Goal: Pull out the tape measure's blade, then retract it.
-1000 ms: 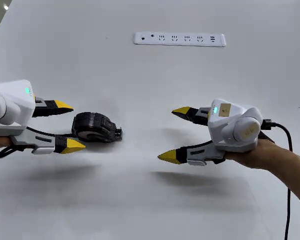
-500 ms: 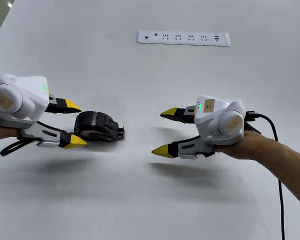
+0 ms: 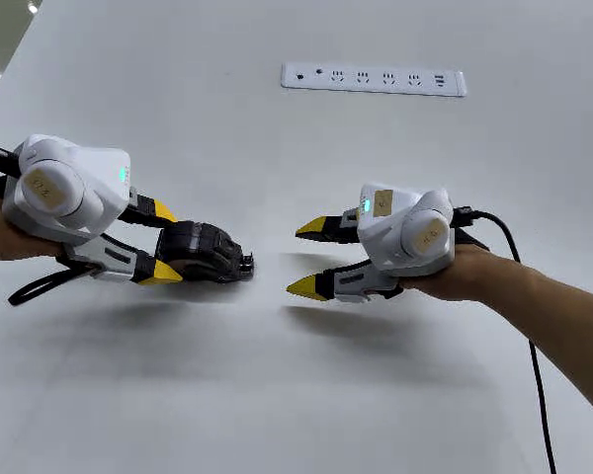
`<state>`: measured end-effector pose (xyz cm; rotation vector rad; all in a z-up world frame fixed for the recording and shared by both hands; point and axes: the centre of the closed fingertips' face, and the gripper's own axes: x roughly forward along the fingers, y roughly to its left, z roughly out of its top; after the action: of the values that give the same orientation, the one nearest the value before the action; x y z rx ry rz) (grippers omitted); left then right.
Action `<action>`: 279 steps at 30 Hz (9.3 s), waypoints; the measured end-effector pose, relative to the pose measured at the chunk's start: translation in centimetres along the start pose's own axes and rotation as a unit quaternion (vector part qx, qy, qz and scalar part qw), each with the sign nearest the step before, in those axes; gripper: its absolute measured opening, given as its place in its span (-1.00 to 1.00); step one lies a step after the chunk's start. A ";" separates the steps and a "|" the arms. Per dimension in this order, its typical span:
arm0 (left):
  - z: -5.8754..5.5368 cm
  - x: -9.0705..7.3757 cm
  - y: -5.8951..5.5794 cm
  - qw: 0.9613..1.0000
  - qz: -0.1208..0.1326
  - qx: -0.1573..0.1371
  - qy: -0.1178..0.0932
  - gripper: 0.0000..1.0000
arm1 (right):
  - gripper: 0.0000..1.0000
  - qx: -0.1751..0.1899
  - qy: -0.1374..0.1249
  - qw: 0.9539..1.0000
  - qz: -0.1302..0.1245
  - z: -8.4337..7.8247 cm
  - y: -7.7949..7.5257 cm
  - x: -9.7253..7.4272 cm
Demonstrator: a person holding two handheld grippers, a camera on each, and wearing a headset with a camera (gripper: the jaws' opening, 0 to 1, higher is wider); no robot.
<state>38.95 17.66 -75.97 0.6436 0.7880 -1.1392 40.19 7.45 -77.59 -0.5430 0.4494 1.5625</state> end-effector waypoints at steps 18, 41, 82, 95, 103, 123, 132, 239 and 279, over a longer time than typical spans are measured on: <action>-0.2 0.4 0.3 1.000 -0.005 0.012 0.007 -0.49 | -0.59 -0.012 0.022 0.999 0.039 1.0 0.4 3.5; -0.3 0.3 0.3 1.000 -0.004 0.008 0.008 -0.51 | -0.79 -0.023 0.051 0.997 0.053 1.1 0.6 5.9; -0.4 0.2 0.3 1.000 -0.006 -0.012 0.006 -0.52 | -0.84 -0.084 0.084 0.991 0.053 0.3 0.4 4.2; -0.4 0.2 0.3 1.000 -0.006 -0.016 0.006 -0.52 | -0.83 -0.087 0.090 0.991 0.054 -0.5 0.3 3.2; -0.5 0.3 0.3 1.000 -0.005 -0.017 0.007 -0.52 | -0.83 -0.088 0.092 0.990 0.054 -0.9 0.3 2.6; -0.4 0.3 0.3 1.000 -0.004 -0.020 0.009 -0.51 | -0.83 -0.096 0.101 0.989 0.052 -2.5 0.2 0.5; -0.3 0.3 0.3 1.000 -0.003 -0.021 0.010 -0.51 | -0.83 -0.098 0.107 0.988 0.049 -3.2 0.1 -0.6; -0.3 0.5 0.2 1.000 -0.006 -0.013 0.025 -0.50 | -0.82 -0.063 0.176 0.982 0.019 -12.2 -0.6 -12.5; -0.1 0.5 0.5 0.999 -0.004 0.022 0.047 -0.43 | -0.73 -0.050 0.200 0.978 0.029 -12.7 -0.6 -12.2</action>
<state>39.52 17.62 -76.38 0.7351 0.8485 -1.1425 42.06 -9.82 -80.61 -0.9368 0.6976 1.5377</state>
